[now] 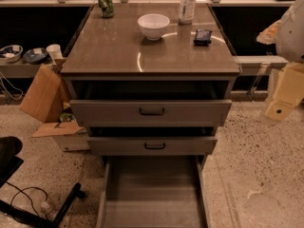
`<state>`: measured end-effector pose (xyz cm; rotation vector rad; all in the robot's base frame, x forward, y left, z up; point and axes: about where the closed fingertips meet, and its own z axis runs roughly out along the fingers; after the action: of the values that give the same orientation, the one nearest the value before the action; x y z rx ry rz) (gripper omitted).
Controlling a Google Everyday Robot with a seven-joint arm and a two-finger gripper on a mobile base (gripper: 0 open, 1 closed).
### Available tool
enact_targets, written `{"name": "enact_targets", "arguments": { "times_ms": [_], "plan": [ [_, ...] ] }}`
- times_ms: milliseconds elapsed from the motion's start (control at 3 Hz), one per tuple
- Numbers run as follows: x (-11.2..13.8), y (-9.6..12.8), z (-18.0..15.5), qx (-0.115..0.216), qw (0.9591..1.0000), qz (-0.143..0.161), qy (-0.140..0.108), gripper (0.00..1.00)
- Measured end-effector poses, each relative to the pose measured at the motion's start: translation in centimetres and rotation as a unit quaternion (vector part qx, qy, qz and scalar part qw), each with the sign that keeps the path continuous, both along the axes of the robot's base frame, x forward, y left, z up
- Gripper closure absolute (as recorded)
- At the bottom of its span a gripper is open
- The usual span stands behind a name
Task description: Place rxbar blueberry into bottom drawer
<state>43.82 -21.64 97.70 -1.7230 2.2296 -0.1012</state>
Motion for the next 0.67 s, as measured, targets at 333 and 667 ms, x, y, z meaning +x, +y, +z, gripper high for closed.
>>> {"name": "enact_targets", "arguments": {
  "times_ms": [333, 667],
  "plan": [
    [0.0, 0.0, 0.0, 0.0, 1.0, 0.0, 0.0, 0.0],
    [1.9, 0.4, -0.2, 0.005, 0.9997, -0.001, -0.022, 0.0]
  ]
}}
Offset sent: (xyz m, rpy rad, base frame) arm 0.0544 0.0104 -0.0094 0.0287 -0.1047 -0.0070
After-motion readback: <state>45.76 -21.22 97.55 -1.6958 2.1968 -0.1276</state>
